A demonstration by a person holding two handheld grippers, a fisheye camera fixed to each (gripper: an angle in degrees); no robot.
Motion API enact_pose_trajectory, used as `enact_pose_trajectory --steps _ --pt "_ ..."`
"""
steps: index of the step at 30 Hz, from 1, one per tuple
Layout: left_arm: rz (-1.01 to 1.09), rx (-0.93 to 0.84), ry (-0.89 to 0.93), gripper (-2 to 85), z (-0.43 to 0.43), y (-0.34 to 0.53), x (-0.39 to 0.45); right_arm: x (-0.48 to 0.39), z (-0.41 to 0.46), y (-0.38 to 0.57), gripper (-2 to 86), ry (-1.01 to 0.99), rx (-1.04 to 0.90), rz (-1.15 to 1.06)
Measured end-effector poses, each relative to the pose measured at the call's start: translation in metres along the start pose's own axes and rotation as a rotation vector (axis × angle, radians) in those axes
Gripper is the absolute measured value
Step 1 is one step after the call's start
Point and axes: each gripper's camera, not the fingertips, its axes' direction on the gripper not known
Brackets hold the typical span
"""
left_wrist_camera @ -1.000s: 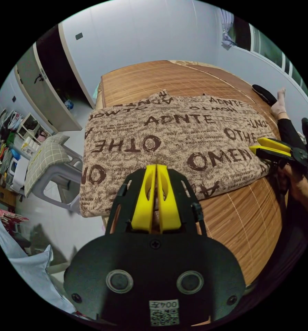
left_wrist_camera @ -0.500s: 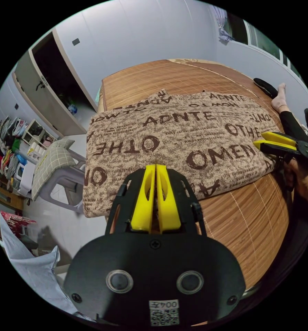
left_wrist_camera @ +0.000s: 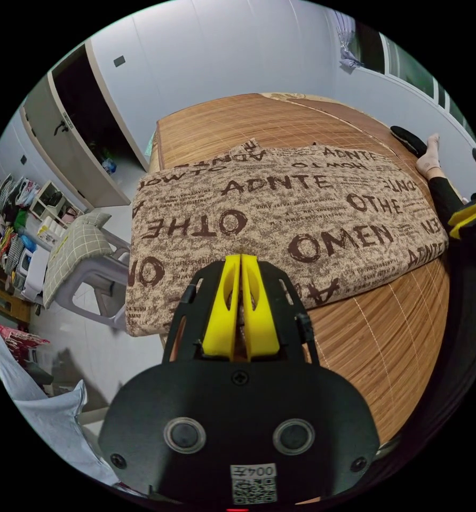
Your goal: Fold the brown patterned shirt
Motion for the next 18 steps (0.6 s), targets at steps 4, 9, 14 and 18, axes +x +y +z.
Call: enact_pose_trajectory --steps 4,9,14,18 --pt "-0.007 -0.001 0.014 0.1 -0.005 -0.003 0.010 0.015 0.014 -0.019 8.1 0.011 -0.075 -0.045" --pt "-0.018 0.001 0.033 0.3 -0.011 -0.006 0.022 0.034 0.037 -0.038 3.9 0.090 -0.182 -0.061" --pt "-0.041 0.002 0.070 0.6 -0.019 -0.011 0.035 0.096 0.023 -0.031 6.5 -0.108 -0.150 0.041" --pt "-0.042 0.004 0.078 0.8 -0.024 -0.015 0.048 0.155 0.012 -0.007 11.4 -0.329 -0.064 0.172"
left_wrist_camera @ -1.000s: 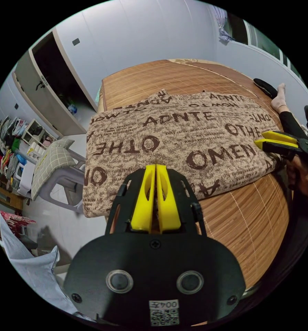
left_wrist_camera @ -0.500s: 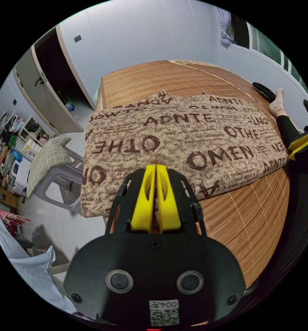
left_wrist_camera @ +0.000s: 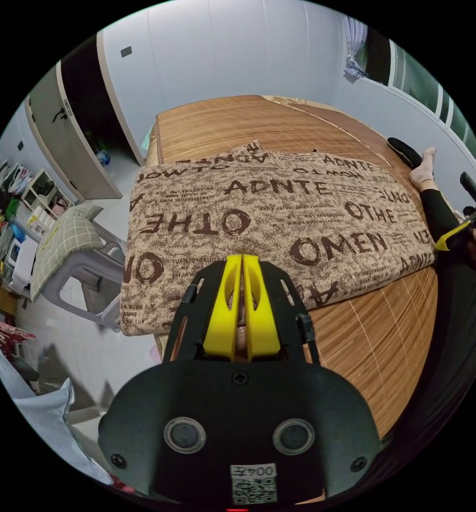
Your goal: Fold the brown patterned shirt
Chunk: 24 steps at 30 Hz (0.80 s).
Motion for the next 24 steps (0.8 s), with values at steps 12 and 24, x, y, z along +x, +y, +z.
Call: enact_pose_trajectory --steps 12,24 --pt "0.276 0.157 0.192 4.3 -0.076 -0.033 0.121 0.114 -0.039 0.028 12.1 -0.422 0.233 0.096" --pt "0.981 0.108 0.139 9.7 -0.061 -0.039 0.406 0.205 -0.065 0.087 17.0 -0.787 0.609 0.158"
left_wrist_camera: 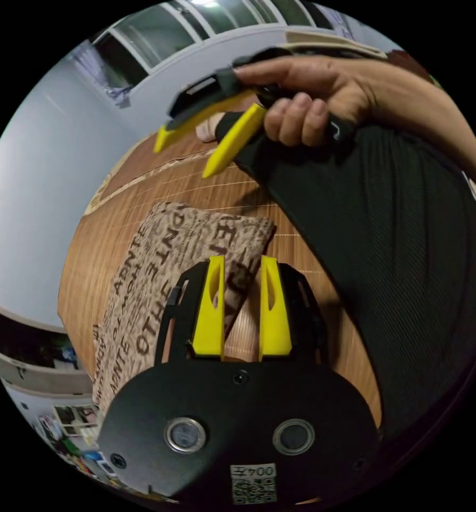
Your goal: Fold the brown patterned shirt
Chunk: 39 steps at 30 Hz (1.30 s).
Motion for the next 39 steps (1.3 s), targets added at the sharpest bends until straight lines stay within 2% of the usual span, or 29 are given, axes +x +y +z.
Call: enact_pose_trajectory --steps 5,10,13,17,24,27,32,39 --pt "0.054 -0.075 0.007 10.1 0.027 -0.032 0.014 0.008 -0.017 -0.001 18.6 -0.037 0.021 0.000" --pt "-0.118 -0.074 0.102 5.7 0.036 -0.037 -0.012 0.014 -0.022 -0.003 22.7 -0.019 0.030 0.030" --pt "-0.234 -0.009 0.194 3.7 0.023 -0.028 -0.035 0.016 -0.024 -0.003 23.9 -0.010 0.037 0.038" --pt "-0.340 0.105 0.227 3.0 -0.012 -0.007 -0.057 0.017 -0.014 -0.004 24.6 0.014 -0.024 0.063" --pt "-0.378 0.170 0.256 2.7 -0.042 0.023 -0.064 0.015 0.014 -0.003 24.2 0.110 -0.140 0.122" --pt "-0.390 0.193 0.276 2.7 -0.053 0.036 -0.065 0.013 0.023 0.002 21.4 0.153 -0.162 0.151" --pt "-0.391 0.224 0.304 2.7 -0.072 0.055 -0.071 -0.003 0.021 0.025 7.2 0.133 -0.123 0.111" --pt "-0.418 0.306 0.424 2.7 -0.106 0.079 -0.095 -0.055 -0.013 0.082 5.1 0.055 0.076 -0.036"
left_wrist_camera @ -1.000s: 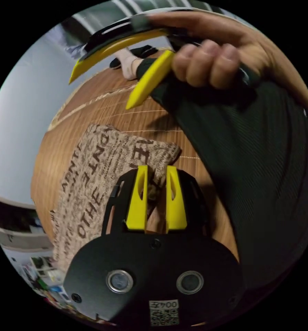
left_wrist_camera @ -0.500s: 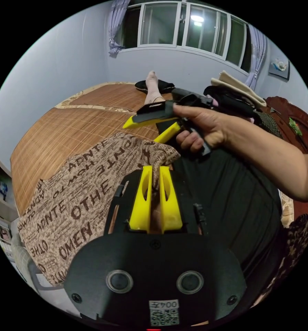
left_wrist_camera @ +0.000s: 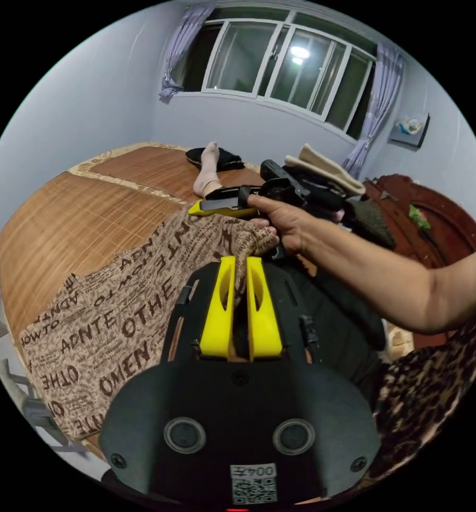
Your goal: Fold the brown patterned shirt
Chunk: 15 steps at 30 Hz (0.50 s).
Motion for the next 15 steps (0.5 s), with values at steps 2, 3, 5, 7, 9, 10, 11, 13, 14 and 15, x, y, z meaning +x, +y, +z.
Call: enact_pose_trajectory --steps 2,3,5,7,9,10,11,13,14,15 --pt "-0.043 0.019 0.068 2.5 -0.017 0.007 -0.013 -0.024 -0.003 0.015 5.0 -0.033 0.037 -0.013" --pt "-0.057 0.028 0.084 2.5 -0.023 0.009 -0.017 -0.031 -0.002 0.018 5.0 -0.039 0.042 -0.018" --pt "-0.136 0.077 0.145 2.5 -0.050 0.023 -0.042 -0.062 0.010 0.028 5.0 -0.054 0.054 -0.043" --pt "-0.201 0.125 0.185 2.5 -0.074 0.037 -0.065 -0.088 0.026 0.034 5.0 -0.068 0.054 -0.062" --pt "-0.271 0.175 0.221 2.6 -0.099 0.054 -0.091 -0.115 0.047 0.040 5.0 -0.080 0.051 -0.089" --pt "-0.316 0.205 0.237 2.6 -0.116 0.068 -0.108 -0.133 0.064 0.045 5.1 -0.086 0.046 -0.106" --pt "-0.359 0.230 0.250 2.6 -0.132 0.084 -0.126 -0.151 0.084 0.049 5.1 -0.090 0.035 -0.121" --pt "-0.422 0.269 0.259 2.7 -0.155 0.111 -0.151 -0.177 0.118 0.057 5.0 -0.082 0.010 -0.150" --pt "-0.462 0.295 0.253 2.7 -0.169 0.131 -0.167 -0.192 0.144 0.062 5.0 -0.069 -0.011 -0.168" --pt "-0.482 0.309 0.247 2.7 -0.175 0.141 -0.175 -0.200 0.158 0.065 5.0 -0.063 -0.024 -0.175"
